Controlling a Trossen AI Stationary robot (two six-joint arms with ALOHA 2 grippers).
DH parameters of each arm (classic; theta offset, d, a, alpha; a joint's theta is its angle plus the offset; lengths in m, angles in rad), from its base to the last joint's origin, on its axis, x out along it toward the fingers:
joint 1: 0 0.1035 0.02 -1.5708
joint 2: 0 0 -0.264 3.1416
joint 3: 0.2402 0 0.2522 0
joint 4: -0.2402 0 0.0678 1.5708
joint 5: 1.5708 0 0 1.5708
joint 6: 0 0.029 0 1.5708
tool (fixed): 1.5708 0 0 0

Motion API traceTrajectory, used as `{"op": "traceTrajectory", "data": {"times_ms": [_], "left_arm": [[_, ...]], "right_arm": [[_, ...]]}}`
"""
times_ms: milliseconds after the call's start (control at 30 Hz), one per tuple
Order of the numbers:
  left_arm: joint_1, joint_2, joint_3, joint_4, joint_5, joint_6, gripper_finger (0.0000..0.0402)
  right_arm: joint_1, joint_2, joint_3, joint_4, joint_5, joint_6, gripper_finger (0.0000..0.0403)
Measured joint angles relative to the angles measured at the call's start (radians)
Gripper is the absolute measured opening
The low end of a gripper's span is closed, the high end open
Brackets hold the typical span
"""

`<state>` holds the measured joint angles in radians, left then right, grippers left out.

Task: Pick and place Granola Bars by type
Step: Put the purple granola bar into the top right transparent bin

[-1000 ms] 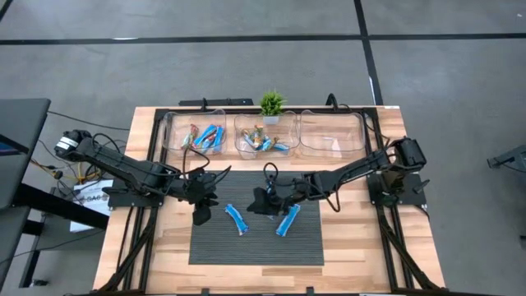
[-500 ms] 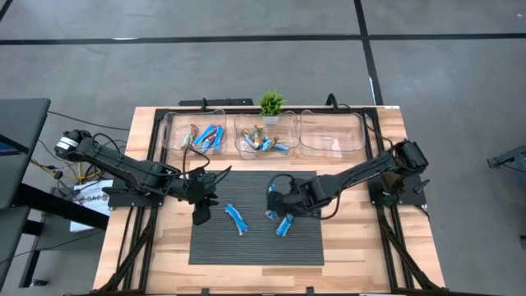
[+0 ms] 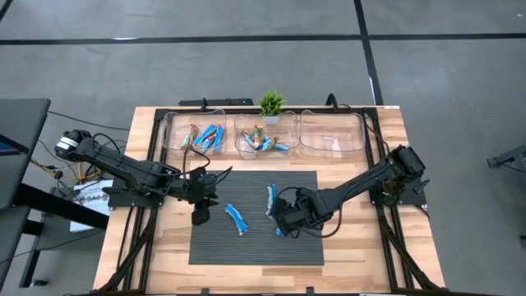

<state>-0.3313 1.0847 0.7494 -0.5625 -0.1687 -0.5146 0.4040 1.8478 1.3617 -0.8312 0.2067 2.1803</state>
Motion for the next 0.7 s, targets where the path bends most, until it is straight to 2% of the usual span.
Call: {"op": "traceTrajectory", "data": {"times_ms": [400,700], "left_arm": [[0.000,0.000,0.000,0.000,0.000,0.007,0.0098],[0.000,0.000,0.000,-0.001,0.006,0.007,0.0098]], "right_arm": [[-0.042,0.120,-0.001,0.031,-0.087,0.072,0.0174],[-0.054,0.122,-0.001,-0.043,-0.110,0.082,0.0158]]}}
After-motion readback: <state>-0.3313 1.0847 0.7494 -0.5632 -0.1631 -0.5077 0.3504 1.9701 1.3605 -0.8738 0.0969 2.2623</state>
